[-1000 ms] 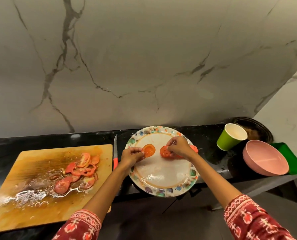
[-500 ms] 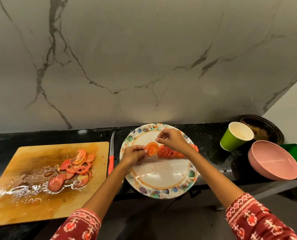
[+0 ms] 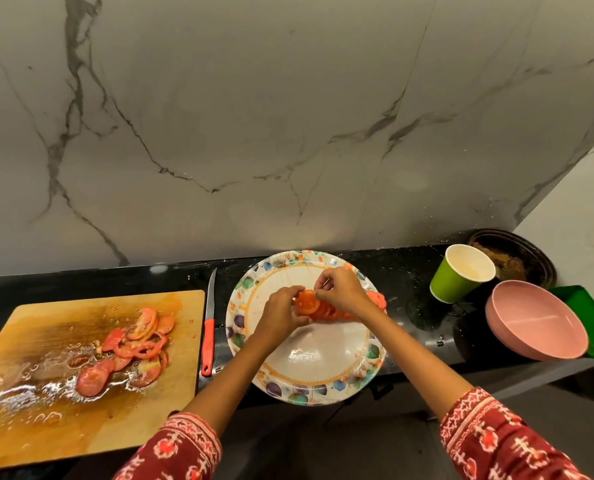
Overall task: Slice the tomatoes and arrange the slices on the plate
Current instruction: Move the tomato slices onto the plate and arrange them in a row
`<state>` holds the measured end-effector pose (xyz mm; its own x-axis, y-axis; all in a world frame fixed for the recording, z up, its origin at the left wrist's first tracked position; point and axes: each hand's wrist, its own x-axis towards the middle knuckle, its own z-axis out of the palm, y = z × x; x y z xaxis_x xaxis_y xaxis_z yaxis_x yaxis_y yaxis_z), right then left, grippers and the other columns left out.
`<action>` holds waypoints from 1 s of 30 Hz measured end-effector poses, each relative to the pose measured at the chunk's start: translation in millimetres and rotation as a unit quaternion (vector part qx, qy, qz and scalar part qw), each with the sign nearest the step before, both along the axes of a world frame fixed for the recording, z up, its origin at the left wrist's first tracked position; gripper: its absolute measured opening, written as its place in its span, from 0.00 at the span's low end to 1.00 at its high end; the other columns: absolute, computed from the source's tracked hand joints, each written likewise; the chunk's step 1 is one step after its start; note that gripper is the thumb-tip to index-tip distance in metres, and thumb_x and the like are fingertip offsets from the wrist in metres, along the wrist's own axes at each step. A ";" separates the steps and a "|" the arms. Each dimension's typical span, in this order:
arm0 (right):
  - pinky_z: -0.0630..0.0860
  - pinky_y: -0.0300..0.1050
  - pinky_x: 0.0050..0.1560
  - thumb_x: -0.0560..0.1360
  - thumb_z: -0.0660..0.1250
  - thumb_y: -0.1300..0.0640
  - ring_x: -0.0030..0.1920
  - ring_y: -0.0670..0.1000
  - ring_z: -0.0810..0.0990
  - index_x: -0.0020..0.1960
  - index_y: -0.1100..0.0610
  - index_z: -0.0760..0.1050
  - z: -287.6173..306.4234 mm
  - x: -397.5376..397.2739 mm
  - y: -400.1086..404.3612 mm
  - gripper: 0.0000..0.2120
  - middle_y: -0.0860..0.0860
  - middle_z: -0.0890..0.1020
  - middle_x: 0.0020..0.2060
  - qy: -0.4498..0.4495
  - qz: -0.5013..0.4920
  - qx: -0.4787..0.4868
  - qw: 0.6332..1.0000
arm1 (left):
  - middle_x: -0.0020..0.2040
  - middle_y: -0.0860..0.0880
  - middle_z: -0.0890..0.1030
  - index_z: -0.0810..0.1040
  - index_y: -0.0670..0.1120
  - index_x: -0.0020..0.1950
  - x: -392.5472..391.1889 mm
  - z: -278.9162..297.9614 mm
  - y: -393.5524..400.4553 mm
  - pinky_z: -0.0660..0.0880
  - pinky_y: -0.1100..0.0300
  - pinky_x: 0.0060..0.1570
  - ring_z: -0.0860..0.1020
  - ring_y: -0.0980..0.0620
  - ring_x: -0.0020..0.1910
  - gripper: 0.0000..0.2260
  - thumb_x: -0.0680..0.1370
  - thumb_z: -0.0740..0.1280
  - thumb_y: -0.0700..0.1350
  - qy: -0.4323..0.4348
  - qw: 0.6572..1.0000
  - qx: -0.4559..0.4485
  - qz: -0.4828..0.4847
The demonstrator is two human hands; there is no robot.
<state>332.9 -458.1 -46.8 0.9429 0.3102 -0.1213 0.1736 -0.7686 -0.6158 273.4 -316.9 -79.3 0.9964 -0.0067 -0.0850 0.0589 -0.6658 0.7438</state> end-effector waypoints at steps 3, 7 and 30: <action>0.74 0.38 0.42 0.71 0.70 0.63 0.41 0.45 0.75 0.43 0.60 0.80 -5.6 -1.4 -1.9 0.01 0.54 0.82 0.42 -0.028 0.017 -0.022 0.999 | 0.63 0.44 0.74 0.70 0.44 0.67 -1.4 -2.4 -6.5 0.68 0.61 0.60 0.72 0.48 0.61 0.26 0.71 0.73 0.45 -0.006 0.999 0.052 -0.011; 0.75 0.37 0.44 0.72 0.70 0.62 0.41 0.45 0.76 0.44 0.59 0.80 -6.4 -1.1 -4.1 0.02 0.53 0.82 0.42 -0.027 0.007 -0.002 1.000 | 0.61 0.45 0.75 0.71 0.44 0.64 1.5 -5.8 -7.7 0.69 0.62 0.57 0.73 0.49 0.59 0.25 0.70 0.74 0.46 -0.011 0.998 0.057 0.006; 0.73 0.42 0.43 0.71 0.69 0.58 0.37 0.48 0.78 0.39 0.60 0.80 3.3 -62.1 112.5 0.05 0.54 0.84 0.37 -0.003 0.061 0.085 0.994 | 0.50 0.47 0.81 0.78 0.44 0.60 -73.2 8.0 130.0 0.75 0.61 0.45 0.78 0.54 0.44 0.14 0.74 0.68 0.39 -0.105 0.982 0.038 0.152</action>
<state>270.8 -345.6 -43.5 0.8973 0.4384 -0.0525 0.2629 -0.6261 -0.7341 200.2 -186.9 -71.3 0.9467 0.2926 0.1347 0.1138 -0.6949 0.7101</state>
